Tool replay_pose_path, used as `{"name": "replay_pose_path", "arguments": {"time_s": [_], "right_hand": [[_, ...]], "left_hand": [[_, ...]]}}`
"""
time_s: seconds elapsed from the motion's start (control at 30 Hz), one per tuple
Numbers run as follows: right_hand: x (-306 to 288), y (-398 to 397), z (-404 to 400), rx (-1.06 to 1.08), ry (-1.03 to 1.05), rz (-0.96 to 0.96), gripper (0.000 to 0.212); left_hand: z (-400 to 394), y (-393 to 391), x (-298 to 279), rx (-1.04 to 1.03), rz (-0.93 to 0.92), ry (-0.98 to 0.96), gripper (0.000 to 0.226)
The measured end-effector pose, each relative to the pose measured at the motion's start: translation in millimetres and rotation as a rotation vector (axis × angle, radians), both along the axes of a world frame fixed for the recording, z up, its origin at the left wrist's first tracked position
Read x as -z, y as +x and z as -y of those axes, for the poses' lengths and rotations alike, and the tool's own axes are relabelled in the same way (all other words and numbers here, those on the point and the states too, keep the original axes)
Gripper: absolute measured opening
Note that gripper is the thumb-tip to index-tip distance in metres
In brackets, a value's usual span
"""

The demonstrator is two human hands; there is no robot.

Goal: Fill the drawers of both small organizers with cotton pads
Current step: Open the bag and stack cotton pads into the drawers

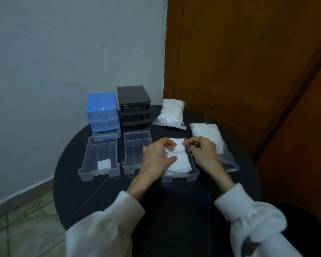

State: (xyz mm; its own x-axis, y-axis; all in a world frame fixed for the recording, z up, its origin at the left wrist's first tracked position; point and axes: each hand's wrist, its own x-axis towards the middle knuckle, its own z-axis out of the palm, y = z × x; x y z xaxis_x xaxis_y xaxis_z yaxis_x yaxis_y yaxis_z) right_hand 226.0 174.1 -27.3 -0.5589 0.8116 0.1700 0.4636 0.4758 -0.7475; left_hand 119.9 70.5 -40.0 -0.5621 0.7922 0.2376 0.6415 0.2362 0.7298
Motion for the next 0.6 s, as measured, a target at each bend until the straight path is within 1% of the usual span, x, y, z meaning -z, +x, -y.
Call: {"name": "replay_pose_path", "arguments": {"time_s": [0.13, 0.2, 0.23, 0.33, 0.4, 0.47, 0.53, 0.6], "right_hand": [[-3, 4, 0, 0.013, 0.069, 0.004, 0.022], [-3, 7, -2, 0.012, 0.132, 0.033, 0.022], [-3, 9, -3, 0.012, 0.172, 0.053, 0.022], [-1, 17, -11, 0.038, 0.338, 0.122, 0.021], [4, 21, -18, 0.044, 0.428, 0.198, 0.029], [8, 24, -22, 0.053, 0.412, 0.308, 0.04], [13, 26, -25, 0.053, 0.364, 0.412, 0.048], [17, 29, -26, 0.042, 0.331, 0.45, 0.052]], "left_hand": [[2, -5, -12, -0.031, -0.149, -0.121, 0.04], [2, -8, -19, -0.007, -0.175, -0.174, 0.042], [0, -7, -22, 0.0, -0.168, -0.171, 0.039], [-10, 1, -22, 0.001, -0.165, -0.078, 0.03], [-20, 10, -16, 0.057, -0.195, -0.114, 0.038], [-29, 20, -5, 0.116, -0.245, -0.221, 0.049], [-34, 28, 5, 0.135, -0.278, -0.309, 0.055], [-39, 32, 12, 0.136, -0.297, -0.397, 0.058]]}}
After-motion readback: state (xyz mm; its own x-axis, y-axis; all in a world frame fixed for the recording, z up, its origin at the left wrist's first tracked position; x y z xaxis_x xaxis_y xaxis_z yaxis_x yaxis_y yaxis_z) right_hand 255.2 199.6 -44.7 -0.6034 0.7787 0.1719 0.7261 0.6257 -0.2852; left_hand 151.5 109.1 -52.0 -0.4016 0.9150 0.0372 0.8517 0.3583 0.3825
